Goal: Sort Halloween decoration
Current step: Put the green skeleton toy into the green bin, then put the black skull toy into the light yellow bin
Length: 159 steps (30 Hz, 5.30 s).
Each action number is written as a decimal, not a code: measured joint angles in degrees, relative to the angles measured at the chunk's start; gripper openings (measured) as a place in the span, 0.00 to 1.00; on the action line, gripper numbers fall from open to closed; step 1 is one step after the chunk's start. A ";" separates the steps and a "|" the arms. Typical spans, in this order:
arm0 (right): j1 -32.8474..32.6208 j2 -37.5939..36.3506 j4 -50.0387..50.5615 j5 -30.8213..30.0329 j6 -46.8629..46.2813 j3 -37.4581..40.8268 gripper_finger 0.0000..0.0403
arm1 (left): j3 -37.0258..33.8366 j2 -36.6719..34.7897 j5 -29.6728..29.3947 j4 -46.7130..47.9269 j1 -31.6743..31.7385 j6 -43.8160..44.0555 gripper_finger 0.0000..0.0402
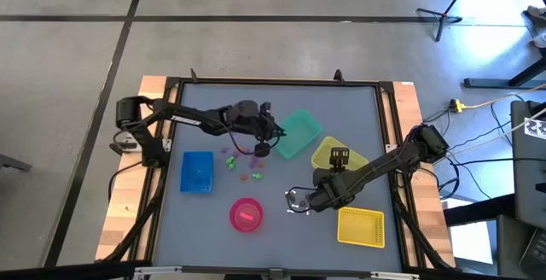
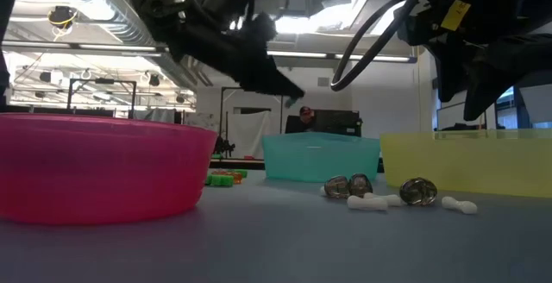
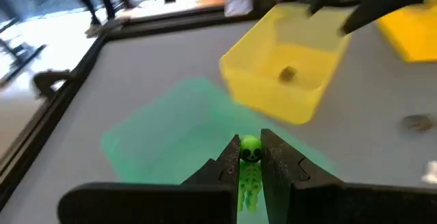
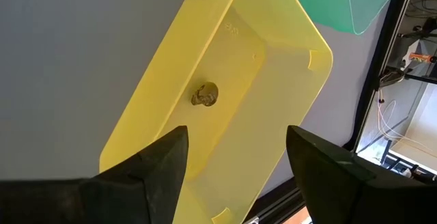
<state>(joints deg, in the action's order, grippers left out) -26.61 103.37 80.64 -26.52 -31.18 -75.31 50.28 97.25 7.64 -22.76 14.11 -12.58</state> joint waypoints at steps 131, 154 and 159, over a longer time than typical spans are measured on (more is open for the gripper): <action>4.54 0.00 -50.92 23.14 24.09 14.40 0.38 | -0.07 1.34 -3.94 -0.02 -0.28 2.12 0.28; 4.54 0.02 -51.02 23.15 24.06 14.40 0.32 | -0.07 1.34 -3.94 0.00 -0.26 2.10 0.28; 4.54 0.02 -51.03 23.14 24.06 14.40 0.32 | -0.07 1.34 -3.94 0.00 -0.27 2.10 0.28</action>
<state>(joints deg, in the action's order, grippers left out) -22.06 103.39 29.61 -3.38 -7.11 -60.90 50.22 98.59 3.70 -22.77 13.84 -10.48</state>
